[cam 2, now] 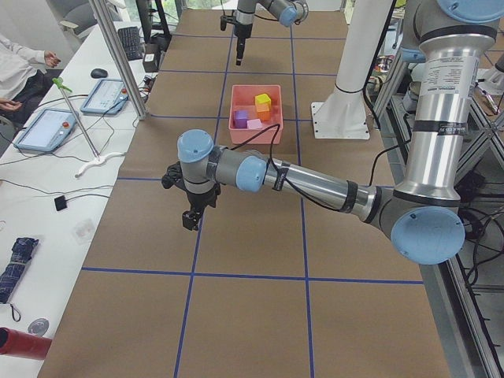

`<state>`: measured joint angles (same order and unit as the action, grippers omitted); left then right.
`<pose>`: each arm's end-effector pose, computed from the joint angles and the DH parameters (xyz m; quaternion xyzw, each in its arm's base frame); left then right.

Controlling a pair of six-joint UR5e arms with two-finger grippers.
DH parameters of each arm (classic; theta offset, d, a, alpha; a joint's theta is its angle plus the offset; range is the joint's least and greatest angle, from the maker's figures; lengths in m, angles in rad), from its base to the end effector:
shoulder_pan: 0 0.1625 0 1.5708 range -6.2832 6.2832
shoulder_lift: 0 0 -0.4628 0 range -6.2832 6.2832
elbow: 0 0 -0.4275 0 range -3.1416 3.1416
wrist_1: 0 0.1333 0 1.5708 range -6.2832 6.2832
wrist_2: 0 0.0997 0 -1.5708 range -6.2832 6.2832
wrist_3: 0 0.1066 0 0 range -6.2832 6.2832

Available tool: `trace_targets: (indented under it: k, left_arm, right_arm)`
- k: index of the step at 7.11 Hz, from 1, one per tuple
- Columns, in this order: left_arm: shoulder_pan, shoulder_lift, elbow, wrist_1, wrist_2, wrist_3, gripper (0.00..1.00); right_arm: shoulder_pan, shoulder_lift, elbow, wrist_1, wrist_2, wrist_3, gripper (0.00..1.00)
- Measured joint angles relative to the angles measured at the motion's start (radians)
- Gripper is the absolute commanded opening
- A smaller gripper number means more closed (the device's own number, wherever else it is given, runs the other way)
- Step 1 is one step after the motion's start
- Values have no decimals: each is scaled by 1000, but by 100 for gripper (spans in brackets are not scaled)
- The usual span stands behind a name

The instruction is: Place blocks into pink bin with both arms

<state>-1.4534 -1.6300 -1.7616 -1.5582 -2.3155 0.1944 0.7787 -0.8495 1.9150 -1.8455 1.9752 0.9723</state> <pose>0.0046 -0.5602 0.5715 0.1241 0.3567 0.1862 0.9070 -0.4002 -0.5232 0.1340 0.0967 -0.4091 0.0043 0.9073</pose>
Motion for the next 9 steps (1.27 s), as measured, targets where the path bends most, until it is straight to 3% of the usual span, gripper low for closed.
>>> trace_targets:
  k: [2,4,9]
  left_arm:
    - [-72,62,5,6,-2,-4,100]
    - [-142,107,7,13,-7,-67,100]
    - [-170,147,-29,0,-6,-108,100]
  right_arm:
    - [225,-106,-13,4,158,-310,100]
    - [415,-210,-73,5,255,-609,100]
    - [699,-499,-168,8,306,-1091,100]
